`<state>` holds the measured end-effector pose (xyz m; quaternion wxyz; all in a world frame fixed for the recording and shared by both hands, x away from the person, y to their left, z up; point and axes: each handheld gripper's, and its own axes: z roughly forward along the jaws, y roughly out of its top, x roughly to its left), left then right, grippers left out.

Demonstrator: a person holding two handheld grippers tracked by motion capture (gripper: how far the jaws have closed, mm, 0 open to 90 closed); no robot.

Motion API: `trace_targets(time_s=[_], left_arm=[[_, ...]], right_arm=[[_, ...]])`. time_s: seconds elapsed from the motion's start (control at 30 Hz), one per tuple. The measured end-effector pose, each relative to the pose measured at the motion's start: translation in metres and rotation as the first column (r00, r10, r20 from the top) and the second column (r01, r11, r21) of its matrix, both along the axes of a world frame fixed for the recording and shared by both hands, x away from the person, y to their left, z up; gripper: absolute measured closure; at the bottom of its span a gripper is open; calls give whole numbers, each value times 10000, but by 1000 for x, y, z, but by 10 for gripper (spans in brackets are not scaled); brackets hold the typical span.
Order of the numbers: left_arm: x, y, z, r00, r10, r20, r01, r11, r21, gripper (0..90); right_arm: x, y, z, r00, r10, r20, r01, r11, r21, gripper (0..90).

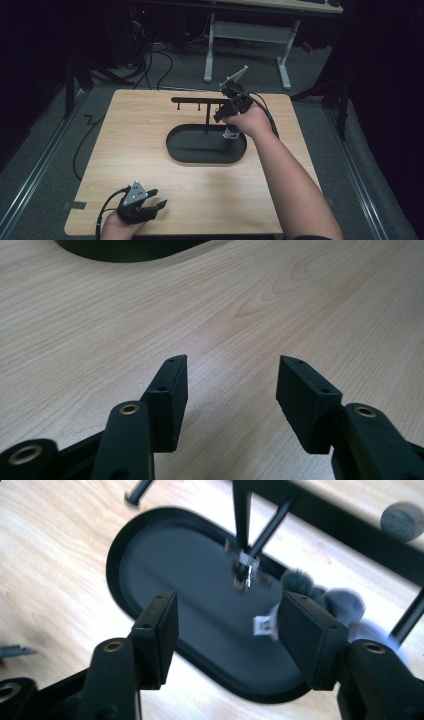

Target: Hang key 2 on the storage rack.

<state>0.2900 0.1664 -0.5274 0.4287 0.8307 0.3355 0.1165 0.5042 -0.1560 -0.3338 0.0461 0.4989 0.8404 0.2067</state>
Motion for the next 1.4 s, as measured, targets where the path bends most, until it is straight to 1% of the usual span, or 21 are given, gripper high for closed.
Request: trace_targets(time_s=[0.17, 0.23, 0.3, 0.37, 0.43, 0.47, 0.5, 0.73, 0.77, 0.87, 0.9, 0.93, 0.97, 1.07, 1.17, 1.2, 1.23, 1.27, 1.3, 1.33, 1.4], left_arm=[[0, -1, 0, 10000, -71, -50, 72, 9999, 119, 470], [0, -3, -1, 10000, -40, 5, 40, 9999, 118, 470], [0, -3, -2, 10000, -33, -5, 33, 9999, 128, 470], [0, -3, -2, 10000, -43, -31, 44, 9999, 153, 470], [0, -3, -2, 10000, -56, -43, 57, 9998, 183, 471], [0, -3, -2, 10000, -56, -43, 57, 9998, 183, 470], [0, -3, -2, 10000, -38, -34, 38, 9998, 175, 470], [0, -4, -3, 10000, -52, -43, 53, 9998, 180, 470], [0, -4, -3, 10000, -69, -37, 70, 9998, 177, 471], [0, -4, -2, 9999, -117, -36, 117, 9998, 146, 470], [0, -4, -2, 9999, -133, -57, 134, 9998, 122, 470], [0, -3, -2, 9999, -117, -97, 118, 9999, 61, 470], [-1, -3, -2, 9999, -108, -101, 108, 9999, 16, 470], [-2, -4, -2, 9998, -152, -96, 152, 9999, 29, 469], [-3, -4, -1, 9999, -156, -12, 156, 9999, -33, 468], [-3, -5, 0, 9999, -143, 8, 143, 9999, -80, 468], [-3, -5, 0, 9999, -151, 22, 152, 9999, -81, 468], [-4, -6, 1, 9999, -140, 59, 141, 9998, -103, 467], [-4, -7, 1, 9999, -147, 61, 148, 9998, -110, 467], [-4, -7, 2, 9998, -159, 74, 160, 9998, -122, 466], [-4, -8, 2, 9998, -160, 82, 161, 9998, -136, 466]], right_arm=[[-18, -6, -9, 9997, 241, 40, -242, 9996, 128, 373], [-24, -7, -14, 9995, 292, 103, -294, 9993, 228, 364], [-29, -10, -20, 9993, 316, 212, -320, 9993, 204, 343], [-33, -13, -26, 9994, 223, 253, -231, 9992, 336, 340], [-37, -15, -32, 9990, 297, 338, -308, 9990, 320, 332], [-37, -15, -32, 9990, 297, 338, -308, 9990, 320, 332], [-42, -17, -40, 9987, 325, 397, -337, 9990, 294, 326], [-59, -25, -69, 9980, 296, 560, -314, 9990, 316, 317], [-62, -26, -74, 9974, 300, 659, -325, 9988, 371, 317], [-74, -28, -88, 9945, 327, 1000, -348, 9992, 186, 312], [-78, -29, -92, 9929, 363, 1135, -381, 9992, 137, 314], [-83, -30, -96, 9903, 429, 1318, -467, 9986, 257, 313], [-87, -31, -100, 9896, 376, 1387, -428, 9985, 349, 315], [-103, -32, -111, 9830, 392, 1795, -490, 9975, 504, 312], [-119, -35, -121, 9719, 383, 2324, -520, 9972, 534, 336], [-124, -37, -124, 9655, 374, 2576, -540, 9969, 576, 343], [-129, -39, -127, 9624, 276, 2701, -490, 9961, 730, 340], [-132, -42, -129, 9622, 189, 2715, -438, 9953, 858, 338], [-137, -47, -134, 9589, 11, 2836, -371, 9919, 1214, 337], [-142, -51, -137, 9541, -145, 2992, -305, 9889, 1453, 338], [-153, -61, -142, 9402, -470, 3374, -111, 9857, 1683, 341]])
